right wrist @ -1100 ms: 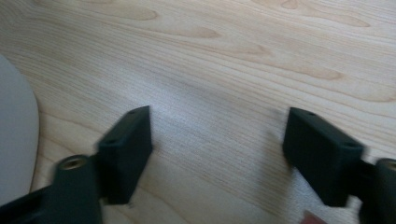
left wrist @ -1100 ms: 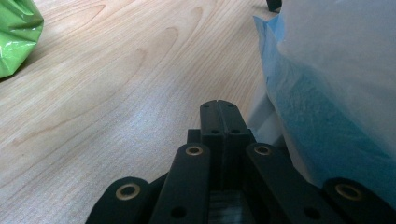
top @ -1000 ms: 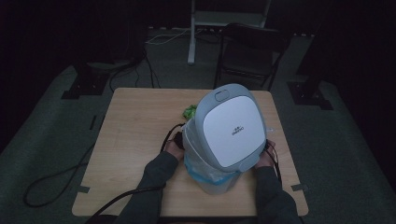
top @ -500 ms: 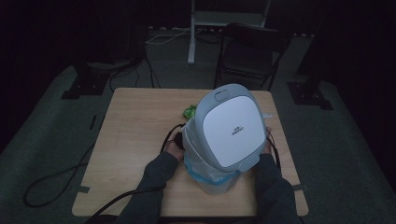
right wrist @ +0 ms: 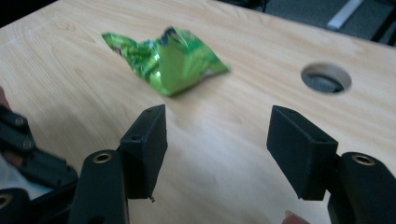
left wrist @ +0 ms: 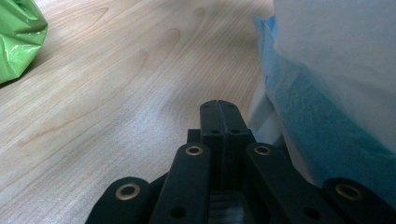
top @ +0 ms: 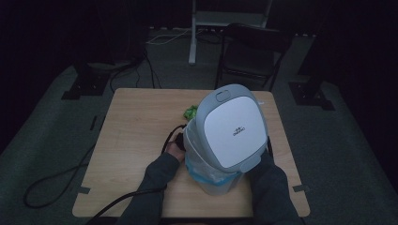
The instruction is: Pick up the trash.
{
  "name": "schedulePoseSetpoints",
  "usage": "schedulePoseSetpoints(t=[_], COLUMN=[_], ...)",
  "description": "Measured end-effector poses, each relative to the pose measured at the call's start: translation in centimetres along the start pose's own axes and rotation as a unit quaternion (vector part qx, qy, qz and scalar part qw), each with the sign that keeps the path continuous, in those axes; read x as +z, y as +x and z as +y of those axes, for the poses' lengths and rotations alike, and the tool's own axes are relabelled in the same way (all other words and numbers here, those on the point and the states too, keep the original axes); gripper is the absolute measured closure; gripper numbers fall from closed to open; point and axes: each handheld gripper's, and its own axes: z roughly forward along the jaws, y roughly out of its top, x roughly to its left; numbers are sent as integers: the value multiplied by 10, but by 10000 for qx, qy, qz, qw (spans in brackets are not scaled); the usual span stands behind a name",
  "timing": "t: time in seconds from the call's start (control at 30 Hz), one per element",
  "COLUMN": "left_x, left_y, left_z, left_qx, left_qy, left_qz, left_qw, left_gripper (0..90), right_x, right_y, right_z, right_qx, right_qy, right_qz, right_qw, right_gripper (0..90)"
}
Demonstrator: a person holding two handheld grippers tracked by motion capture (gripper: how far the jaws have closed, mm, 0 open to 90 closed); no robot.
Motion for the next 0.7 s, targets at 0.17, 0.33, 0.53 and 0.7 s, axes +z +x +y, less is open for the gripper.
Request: schedulePoseSetpoints(t=[0.17, 0.33, 0.53, 0.7], left_x=[0, 0, 0, 0], left_y=[-1, -1, -2, -2], left_z=[0, 0, 0, 0], left_qx=[9, -6, -20, -25], left_qy=[0, 4, 0, -1], left_qz=[25, 51, 66, 65], left_qw=[10000, 10000, 10000, 10000], left_gripper=[900, 900, 900, 900], right_x=[7, 21, 31, 35], right_y=[2, 6, -1, -5], right_z=[8, 23, 31, 35], right_qx=[-43, -133, -95, -126], right_qy=[12, 25, 3, -61], right_qz=[96, 280, 444, 555], right_qw=[9999, 9995, 9990, 9984], right_gripper=[372, 369, 355, 336])
